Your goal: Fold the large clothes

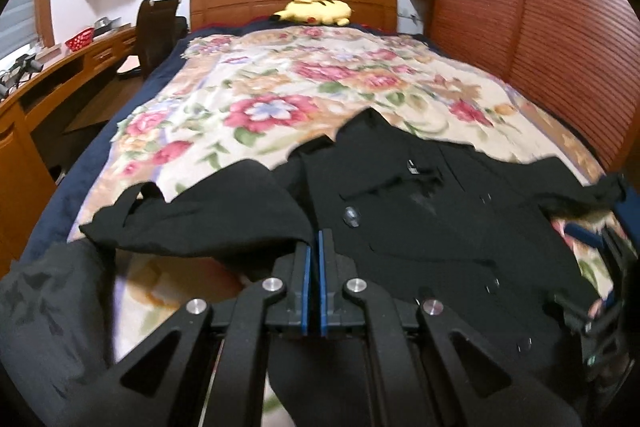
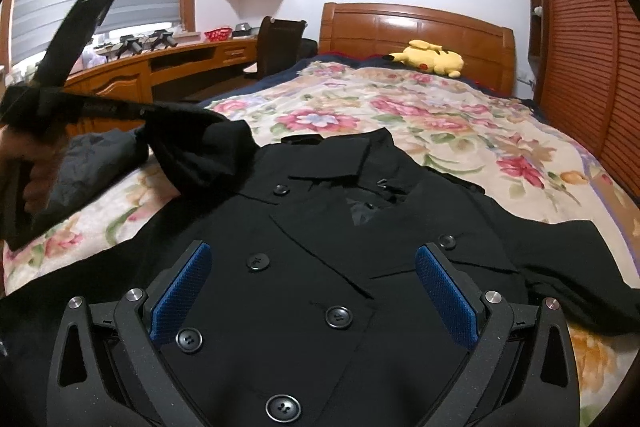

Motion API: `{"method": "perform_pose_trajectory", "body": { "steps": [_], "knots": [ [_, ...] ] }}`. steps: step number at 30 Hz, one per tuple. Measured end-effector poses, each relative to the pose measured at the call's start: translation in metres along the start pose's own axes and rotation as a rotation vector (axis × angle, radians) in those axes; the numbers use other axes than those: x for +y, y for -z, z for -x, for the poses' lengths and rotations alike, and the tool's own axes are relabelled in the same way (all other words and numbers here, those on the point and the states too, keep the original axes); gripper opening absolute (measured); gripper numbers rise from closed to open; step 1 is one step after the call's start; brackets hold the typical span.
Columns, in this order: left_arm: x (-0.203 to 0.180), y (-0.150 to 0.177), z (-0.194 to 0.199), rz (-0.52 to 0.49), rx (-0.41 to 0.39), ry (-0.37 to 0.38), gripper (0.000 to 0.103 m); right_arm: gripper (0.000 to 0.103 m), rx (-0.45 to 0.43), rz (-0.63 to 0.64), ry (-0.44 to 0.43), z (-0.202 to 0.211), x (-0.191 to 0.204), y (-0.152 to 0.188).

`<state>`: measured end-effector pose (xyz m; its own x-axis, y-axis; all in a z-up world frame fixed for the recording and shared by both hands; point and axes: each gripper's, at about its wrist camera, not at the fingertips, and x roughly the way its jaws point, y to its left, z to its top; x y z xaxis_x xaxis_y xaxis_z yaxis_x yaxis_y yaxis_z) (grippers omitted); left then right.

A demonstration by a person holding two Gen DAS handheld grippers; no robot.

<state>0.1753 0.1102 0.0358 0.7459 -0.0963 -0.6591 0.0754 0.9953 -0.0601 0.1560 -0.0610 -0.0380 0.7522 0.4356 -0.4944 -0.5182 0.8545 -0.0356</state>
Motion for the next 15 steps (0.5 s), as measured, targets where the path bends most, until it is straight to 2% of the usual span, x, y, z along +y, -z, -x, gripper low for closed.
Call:
{"method": "perform_pose_trajectory", "body": {
  "steps": [4,11,14,15],
  "knots": [
    [-0.013,0.025,0.000,-0.010,0.026,0.014,0.000,0.103,0.001,0.002,0.002,0.000,0.000,0.001],
    [-0.014,0.047,0.012,-0.046,0.031,-0.034,0.002,0.103,0.003,0.002,-0.001,0.002,-0.001,0.001],
    [-0.008,0.046,0.026,-0.047,-0.004,-0.039,0.008,0.103,0.005,0.003,0.000,0.002,0.000,0.002],
    [-0.007,0.044,0.030,-0.053,-0.015,-0.033,0.015,0.103,0.006,0.004,0.001,0.002,0.000,0.002]
  ]
}}
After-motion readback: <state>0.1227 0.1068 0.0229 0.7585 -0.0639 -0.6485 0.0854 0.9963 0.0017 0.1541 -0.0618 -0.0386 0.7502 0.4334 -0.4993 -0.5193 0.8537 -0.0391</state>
